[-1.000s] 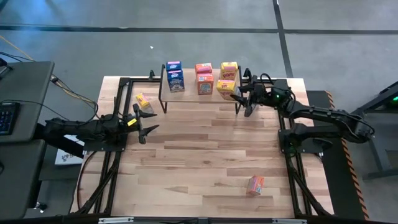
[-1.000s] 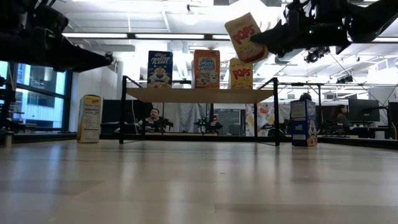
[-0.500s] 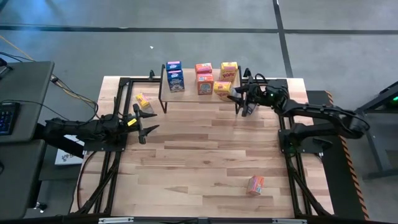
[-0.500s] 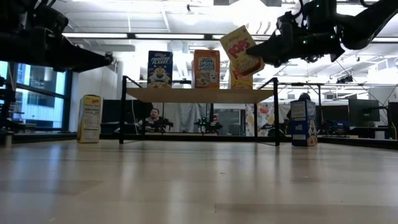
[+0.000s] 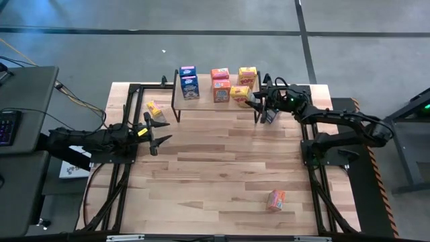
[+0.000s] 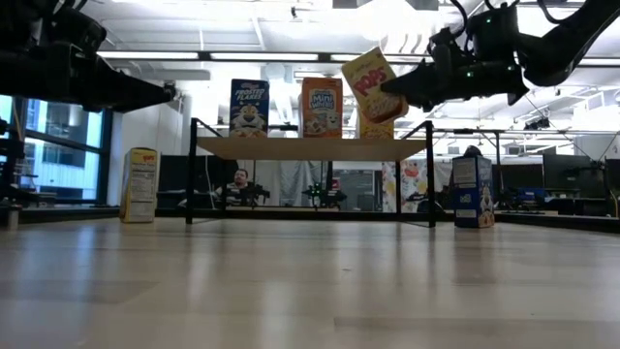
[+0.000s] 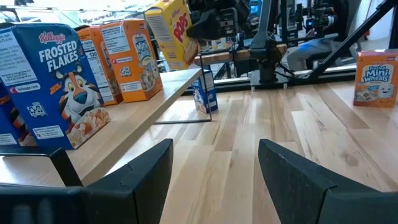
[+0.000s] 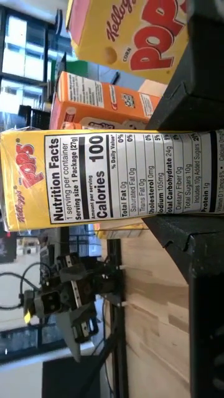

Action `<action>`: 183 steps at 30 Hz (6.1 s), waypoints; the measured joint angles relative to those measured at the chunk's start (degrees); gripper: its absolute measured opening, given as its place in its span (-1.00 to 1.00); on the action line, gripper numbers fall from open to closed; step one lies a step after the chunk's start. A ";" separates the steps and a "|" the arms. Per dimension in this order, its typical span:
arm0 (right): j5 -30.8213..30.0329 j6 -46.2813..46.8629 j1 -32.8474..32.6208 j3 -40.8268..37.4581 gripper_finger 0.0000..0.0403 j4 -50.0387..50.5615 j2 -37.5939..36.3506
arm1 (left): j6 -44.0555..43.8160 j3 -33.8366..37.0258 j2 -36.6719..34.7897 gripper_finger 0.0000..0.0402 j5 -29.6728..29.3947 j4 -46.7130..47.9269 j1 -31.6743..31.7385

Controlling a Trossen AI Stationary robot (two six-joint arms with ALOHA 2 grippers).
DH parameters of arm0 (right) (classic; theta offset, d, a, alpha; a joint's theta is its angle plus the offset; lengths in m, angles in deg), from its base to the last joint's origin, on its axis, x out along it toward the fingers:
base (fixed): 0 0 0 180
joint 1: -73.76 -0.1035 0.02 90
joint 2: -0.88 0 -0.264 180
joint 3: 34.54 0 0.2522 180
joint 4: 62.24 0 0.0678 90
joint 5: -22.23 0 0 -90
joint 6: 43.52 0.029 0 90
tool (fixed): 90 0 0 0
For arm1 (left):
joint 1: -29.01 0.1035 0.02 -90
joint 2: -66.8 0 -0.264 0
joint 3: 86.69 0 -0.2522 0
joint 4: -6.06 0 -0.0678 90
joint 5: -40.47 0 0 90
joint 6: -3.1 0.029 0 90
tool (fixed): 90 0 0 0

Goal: Stack cereal on shelf
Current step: Put the bottom yellow cereal box aligned with the other yellow cereal box on the shelf

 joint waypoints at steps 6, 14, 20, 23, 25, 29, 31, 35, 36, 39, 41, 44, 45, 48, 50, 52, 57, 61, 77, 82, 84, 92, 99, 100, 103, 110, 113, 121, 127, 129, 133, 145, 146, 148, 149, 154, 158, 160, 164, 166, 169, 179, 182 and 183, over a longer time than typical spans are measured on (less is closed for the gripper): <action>9.20 -0.29 3.87 -0.06 -0.24 -0.74 -0.02 | 0.00 -0.02 0.00 0.14 0.00 0.01 0.00; 14.83 2.29 7.66 -6.55 -0.24 -17.64 -0.02 | 0.00 -0.02 0.00 0.14 -0.02 0.00 0.00; 13.52 0.93 7.80 -6.86 -0.24 -17.99 -0.02 | 0.00 -0.02 0.00 0.14 -0.02 0.02 0.00; 11.91 0.82 7.80 -6.86 -0.24 -17.84 -0.02 | 0.00 -0.02 0.00 0.14 -0.02 0.02 0.00; 10.50 0.79 7.79 -6.86 -0.24 -17.22 0.03 | 0.00 -0.02 0.00 0.14 -0.02 0.00 0.00; 8.44 1.48 7.59 -6.86 -0.24 -16.81 0.09 | 0.00 -0.02 0.00 0.14 -0.02 0.01 0.00; 6.52 1.68 7.07 -6.86 -0.24 -15.37 0.09 | 0.00 -0.02 0.00 0.14 -0.02 0.02 0.00; 2.67 1.35 5.67 -6.86 -0.24 -13.54 0.09 | 0.00 -0.02 0.00 0.14 -0.02 0.02 0.00; 1.57 1.33 5.16 -6.86 -0.24 -13.35 0.11 | 0.00 -0.02 0.00 0.14 -0.02 0.02 0.00; -1.38 1.22 3.36 -6.86 -0.24 -13.56 0.11 | 0.00 -0.02 0.00 0.14 -0.02 0.00 0.00; -3.21 1.05 2.33 -6.84 -0.24 -13.39 0.11 | 0.00 -0.02 0.00 0.14 -0.02 0.02 0.00; -5.87 0.57 1.00 -6.84 -0.24 -13.39 0.11 | 0.00 -0.02 0.00 0.14 -0.02 0.02 -0.01; -6.86 0.58 0.60 -6.84 -0.24 -13.39 0.11 | 0.00 -0.02 0.00 0.14 -0.02 0.02 0.00; -9.64 0.90 -0.68 -6.82 -0.24 -13.75 1.20 | -0.01 -0.02 0.00 0.14 -0.02 0.02 0.00; -11.40 2.02 -1.47 -6.82 -0.24 -14.90 2.87 | -0.01 -0.02 0.00 0.14 -0.02 0.02 -0.01; -12.46 2.57 -2.16 -6.82 -0.24 -16.50 4.76 | 0.00 -0.02 0.00 0.14 -0.02 0.01 0.00; -12.85 2.97 -2.48 -6.78 -0.24 -21.61 7.32 | 0.00 -0.02 0.00 0.14 -0.02 0.00 0.00; -13.68 4.28 -2.48 -6.76 -0.24 -22.29 9.19 | 0.00 -0.02 0.00 0.14 -0.03 0.01 -0.01; -14.98 4.51 -2.43 -6.67 0.05 -24.10 10.75 | 0.00 -0.02 0.00 0.14 -0.03 0.02 -0.01; -15.91 4.52 -2.43 -6.69 0.20 -23.99 10.75 | 0.00 -0.02 0.00 0.14 -0.03 0.02 0.00; -15.95 5.20 -2.41 -6.69 0.22 -23.97 10.75 | 0.00 -0.04 0.00 0.14 -0.04 0.00 0.00; -16.02 5.74 -2.41 -6.73 0.22 -24.05 10.73 | 0.00 -0.02 0.00 0.14 -0.02 0.00 -0.02; -15.87 5.76 -2.39 -6.91 0.22 -20.62 8.11 | 0.00 -0.04 0.00 0.14 -0.04 0.01 -0.02; -15.87 5.76 -2.39 -6.91 0.22 -19.13 7.22 | 0.00 -0.02 0.00 0.14 -0.02 0.00 -0.02; -15.84 5.76 -2.39 -6.97 0.22 -15.09 4.23 | 0.00 -0.02 0.00 0.14 -0.02 0.00 0.00; -15.69 5.44 -2.39 -6.95 0.22 -9.24 -2.38 | 0.00 -0.02 0.00 0.14 -0.04 0.00 0.00; -15.68 5.38 -2.39 -6.95 0.22 -6.26 -4.83 | 0.00 -0.02 0.00 0.14 -0.04 0.00 -0.02; -15.69 5.67 -2.41 -6.91 0.22 -0.77 -10.31 | 0.00 -0.02 0.00 0.14 -0.04 0.02 -0.01; -15.69 5.74 -2.41 -6.91 0.22 3.24 -13.63 | 0.00 -0.02 0.00 0.14 -0.03 0.01 -0.02; -15.69 5.74 -2.41 -6.88 0.22 4.01 -14.80 | 0.00 -0.02 0.00 0.14 -0.03 0.01 -0.02; -15.70 5.75 -2.41 -6.86 0.22 5.81 -17.39 | 0.00 -0.03 0.00 0.14 -0.04 0.00 0.00; -15.74 7.55 -2.41 -6.82 0.22 16.16 -26.85 | 0.00 -0.04 0.00 0.14 -0.03 0.01 -0.02; -15.76 8.03 -2.41 -6.80 0.22 17.48 -27.50 | 0.00 -0.03 0.00 0.14 -0.02 0.01 -0.02; -15.83 8.34 -2.41 -6.80 0.22 19.81 -28.65 | 0.00 -0.02 0.00 0.14 -0.03 0.00 0.00; -15.81 8.50 -2.50 -6.80 0.22 21.05 -29.24 | 0.00 -0.03 0.00 0.14 -0.04 0.02 -0.02; -15.84 9.85 -4.99 -6.80 0.22 25.06 -31.50 | 0.00 -0.03 0.00 0.14 -0.04 0.00 -0.02; -17.30 10.71 -8.88 -6.80 0.22 26.76 -31.87 | 0.00 -0.02 0.00 0.14 -0.04 0.00 0.00; -19.38 10.88 -11.32 -6.85 0.22 26.78 -31.26 | 0.00 -0.03 0.00 0.14 -0.03 0.02 -0.01; -25.39 11.35 -15.97 -7.42 0.22 26.58 -29.27 | 0.00 -0.02 0.00 0.14 -0.04 0.00 0.00; -28.21 11.96 -17.81 -7.43 0.22 26.19 -27.76 | 0.00 -0.04 0.00 0.14 -0.03 0.02 -0.01; -30.92 12.19 -19.71 -7.43 0.22 24.41 -25.17 | 0.00 -0.02 0.00 0.14 -0.04 0.01 -0.01; -35.19 12.05 -21.31 -7.43 0.22 17.57 -17.03 | 0.00 -0.04 0.00 0.14 -0.04 0.00 0.00; -37.06 12.94 -21.27 -7.43 0.22 17.59 -16.15 | 0.00 -0.03 0.00 0.14 -0.03 0.00 -0.01; -37.62 13.00 -21.27 -7.43 0.22 17.65 -16.02 | 0.00 -0.04 0.00 0.14 -0.03 0.00 -0.01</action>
